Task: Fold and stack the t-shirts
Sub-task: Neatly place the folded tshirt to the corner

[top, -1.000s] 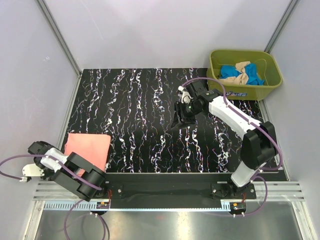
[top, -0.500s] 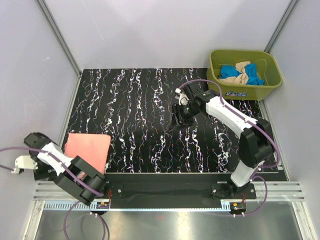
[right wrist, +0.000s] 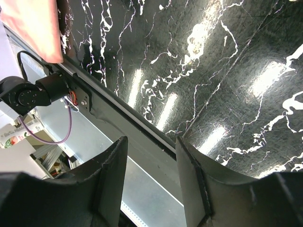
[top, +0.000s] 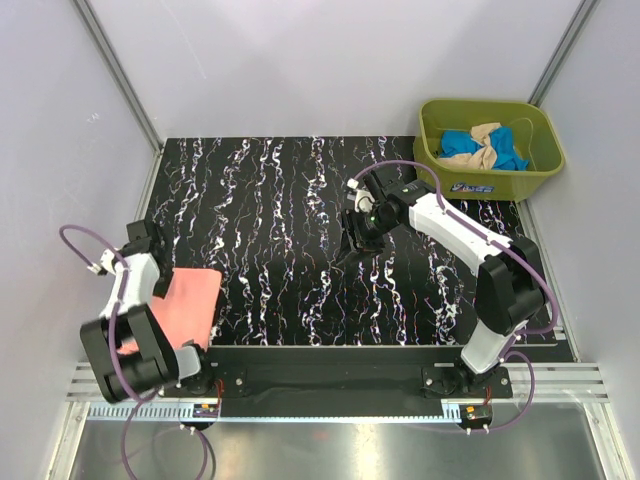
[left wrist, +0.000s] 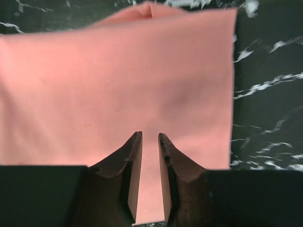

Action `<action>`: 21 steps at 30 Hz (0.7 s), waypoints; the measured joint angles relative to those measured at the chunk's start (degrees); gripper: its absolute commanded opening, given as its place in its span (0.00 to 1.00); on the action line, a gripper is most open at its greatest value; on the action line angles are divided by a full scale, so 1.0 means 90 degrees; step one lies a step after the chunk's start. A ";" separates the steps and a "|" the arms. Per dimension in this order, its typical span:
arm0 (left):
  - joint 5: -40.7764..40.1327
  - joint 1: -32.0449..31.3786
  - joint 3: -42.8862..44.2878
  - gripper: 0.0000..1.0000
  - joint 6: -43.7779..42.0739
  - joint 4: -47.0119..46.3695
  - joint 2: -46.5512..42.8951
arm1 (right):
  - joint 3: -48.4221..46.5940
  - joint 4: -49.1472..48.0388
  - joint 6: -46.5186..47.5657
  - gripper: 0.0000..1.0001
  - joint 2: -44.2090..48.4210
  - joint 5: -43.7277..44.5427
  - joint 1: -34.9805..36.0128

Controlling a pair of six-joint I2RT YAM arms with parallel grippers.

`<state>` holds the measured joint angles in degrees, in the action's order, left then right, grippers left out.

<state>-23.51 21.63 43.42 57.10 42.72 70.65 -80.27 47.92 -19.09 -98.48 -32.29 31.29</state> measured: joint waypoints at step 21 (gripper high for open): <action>-0.0012 0.0461 0.0209 0.23 -0.1503 -0.1200 0.1651 | -0.0107 0.0170 0.0085 0.53 0.0051 0.0308 0.0002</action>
<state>-23.62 25.78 45.30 43.57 31.92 85.52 -81.23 49.45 -18.33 -98.02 -29.52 31.31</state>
